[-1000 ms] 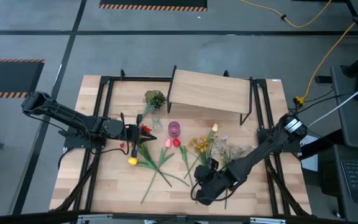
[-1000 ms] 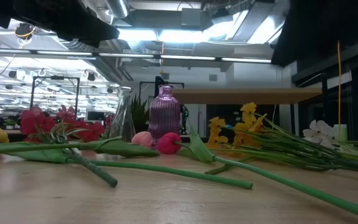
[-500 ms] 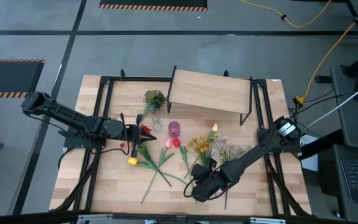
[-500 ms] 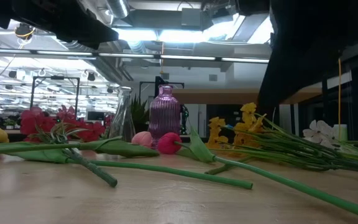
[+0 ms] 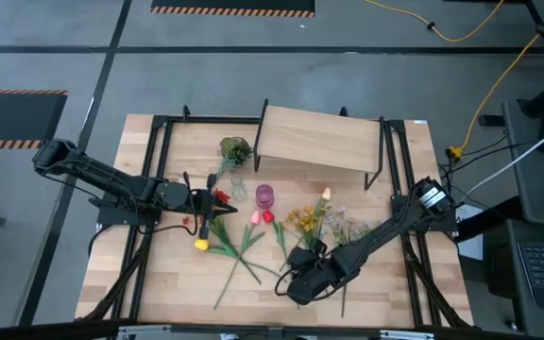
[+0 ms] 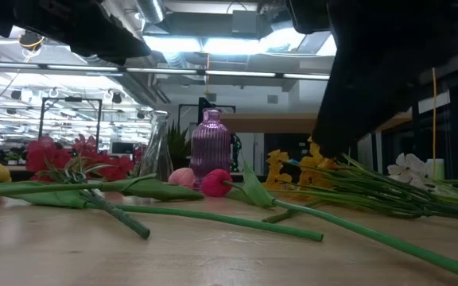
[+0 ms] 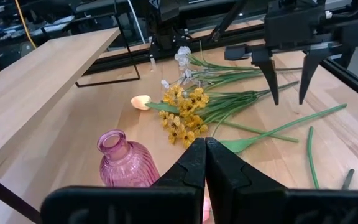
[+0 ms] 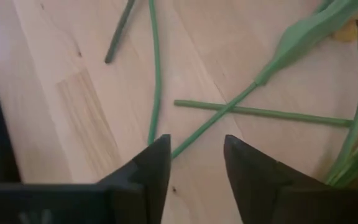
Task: Pick and place flowers into a vace then onto a shelf
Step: Put the red flower into the transparent vase
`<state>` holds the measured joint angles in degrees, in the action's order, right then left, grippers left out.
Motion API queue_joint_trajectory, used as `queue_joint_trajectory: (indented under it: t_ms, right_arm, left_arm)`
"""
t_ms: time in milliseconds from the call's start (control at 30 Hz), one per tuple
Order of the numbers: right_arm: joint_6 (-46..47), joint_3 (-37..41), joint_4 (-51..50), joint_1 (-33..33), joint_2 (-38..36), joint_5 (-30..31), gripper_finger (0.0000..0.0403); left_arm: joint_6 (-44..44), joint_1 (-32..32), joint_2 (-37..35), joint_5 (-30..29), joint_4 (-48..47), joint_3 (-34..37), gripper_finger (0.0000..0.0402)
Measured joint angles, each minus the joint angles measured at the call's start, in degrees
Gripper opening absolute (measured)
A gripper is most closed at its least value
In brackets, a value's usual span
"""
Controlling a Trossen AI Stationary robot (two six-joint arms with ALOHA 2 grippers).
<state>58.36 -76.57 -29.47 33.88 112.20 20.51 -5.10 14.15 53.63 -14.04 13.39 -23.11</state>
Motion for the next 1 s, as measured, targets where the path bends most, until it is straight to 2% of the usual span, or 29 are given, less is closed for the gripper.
queue_joint_trajectory:
  t_ms: [200,567,1000]
  right_arm:
    - [0.0,0.02,1.72,-0.04,0.01,0.36,0.0187]
    - [1.58,0.06,3.82,-0.86,3.42,0.42,0.0188]
    - [2.92,0.06,4.0,-0.89,3.67,1.85,0.0188]
  left_arm:
    - [-0.02,0.0,0.0,0.0,0.02,0.0,0.0003]
    - [-0.03,0.0,0.0,0.0,-0.07,0.0,0.0003]
    - [-0.01,0.0,0.0,0.02,-0.35,0.0,0.0003]
